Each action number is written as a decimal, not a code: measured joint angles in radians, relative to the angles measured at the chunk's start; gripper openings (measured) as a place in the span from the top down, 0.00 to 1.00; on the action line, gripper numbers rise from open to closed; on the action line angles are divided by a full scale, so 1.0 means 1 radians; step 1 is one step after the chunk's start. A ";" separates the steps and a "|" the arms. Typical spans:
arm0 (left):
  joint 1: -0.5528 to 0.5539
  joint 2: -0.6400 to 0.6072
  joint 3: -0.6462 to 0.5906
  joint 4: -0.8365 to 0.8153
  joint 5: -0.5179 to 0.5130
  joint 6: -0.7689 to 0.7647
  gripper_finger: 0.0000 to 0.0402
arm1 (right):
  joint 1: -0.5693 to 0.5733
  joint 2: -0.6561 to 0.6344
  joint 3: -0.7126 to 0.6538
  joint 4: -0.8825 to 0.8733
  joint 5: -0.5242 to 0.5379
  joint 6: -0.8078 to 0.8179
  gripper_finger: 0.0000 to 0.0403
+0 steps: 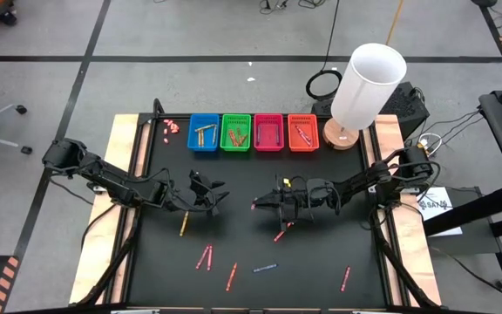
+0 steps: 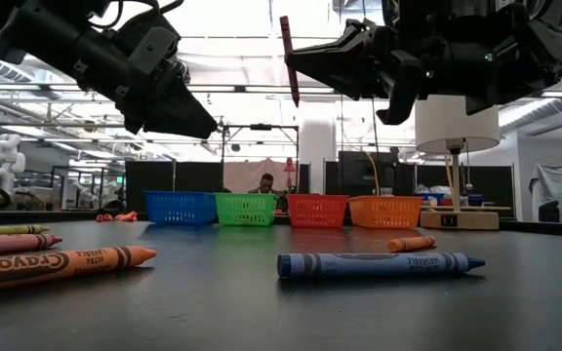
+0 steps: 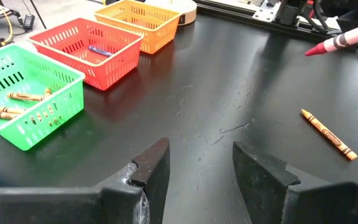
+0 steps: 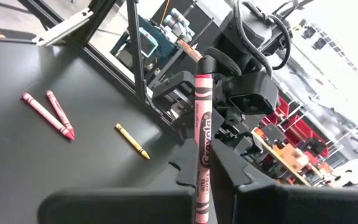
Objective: Sort crayons
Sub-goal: Put the red crayon into the orange bin
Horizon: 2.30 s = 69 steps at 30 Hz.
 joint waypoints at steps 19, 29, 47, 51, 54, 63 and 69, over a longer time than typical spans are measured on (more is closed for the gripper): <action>0.000 0.000 0.000 0.000 0.000 0.000 0.57 | 0.000 0.000 0.000 -0.054 0.000 0.334 0.99; -0.001 0.000 0.000 0.000 0.000 -0.001 0.57 | 0.000 0.000 0.000 -0.057 0.000 0.668 0.99; -0.021 0.000 0.000 0.000 0.001 -0.001 0.57 | -0.002 0.000 0.000 -0.050 0.000 1.086 0.99; -0.021 0.000 0.000 0.000 0.001 0.000 0.57 | -0.015 0.000 0.000 -0.050 0.003 1.084 0.99; -0.021 0.000 0.000 -0.005 0.001 0.000 0.57 | -0.048 0.000 0.000 -0.057 0.036 1.082 0.99; -0.021 0.000 0.000 -0.038 0.001 0.001 0.57 | -0.239 0.000 0.000 -0.165 0.057 1.086 0.99; -0.021 0.000 0.000 -0.067 0.001 0.001 0.57 | -0.370 -0.029 0.000 -0.197 0.061 1.059 0.99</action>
